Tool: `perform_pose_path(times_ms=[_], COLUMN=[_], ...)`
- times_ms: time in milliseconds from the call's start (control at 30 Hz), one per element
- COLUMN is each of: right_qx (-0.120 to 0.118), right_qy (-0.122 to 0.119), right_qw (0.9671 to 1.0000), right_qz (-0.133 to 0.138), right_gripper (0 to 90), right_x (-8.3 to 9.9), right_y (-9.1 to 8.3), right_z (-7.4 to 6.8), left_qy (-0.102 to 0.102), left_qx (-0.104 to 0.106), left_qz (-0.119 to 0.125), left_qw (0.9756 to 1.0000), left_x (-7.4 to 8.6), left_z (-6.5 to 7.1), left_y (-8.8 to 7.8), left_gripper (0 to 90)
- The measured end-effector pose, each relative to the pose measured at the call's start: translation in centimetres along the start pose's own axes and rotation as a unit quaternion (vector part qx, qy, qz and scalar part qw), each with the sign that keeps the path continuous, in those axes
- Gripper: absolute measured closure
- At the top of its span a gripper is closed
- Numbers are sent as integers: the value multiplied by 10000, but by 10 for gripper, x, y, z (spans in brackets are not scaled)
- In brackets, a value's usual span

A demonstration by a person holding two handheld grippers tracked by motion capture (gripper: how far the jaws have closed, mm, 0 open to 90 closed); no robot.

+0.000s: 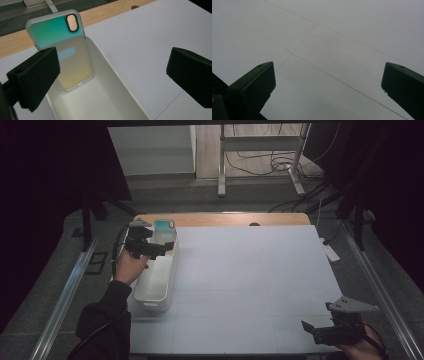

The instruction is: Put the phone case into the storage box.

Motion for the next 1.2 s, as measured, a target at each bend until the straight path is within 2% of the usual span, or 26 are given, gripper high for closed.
perform_pose_path(times_ms=[333,833,1200], right_qx=[37,79,73], right_qy=[13,44,36], right_qw=[10000,10000,10000], right_qz=[-31,-21,-28], right_gripper=[0,0,0], right_x=[0,2,2], right_y=[0,-2,-1], right_z=[0,0,0], left_qy=[152,63,123], left_qx=[-6,131,179], left_qz=[-23,15,65], left_qw=[9999,9999,9997], left_x=[3,8,14], left_z=[6,16,25], left_y=[-1,-7,-11], left_gripper=[0,0,0])
Point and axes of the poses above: each handheld gripper's, and its own axes: y roughly forward along the jaws, x roughly out of its underside, z roughly to its right, the point moved 4 cm from there along y, roughly forward along the jaws, and after that the axes turned 1 degree about z, right-handed, at the moved point
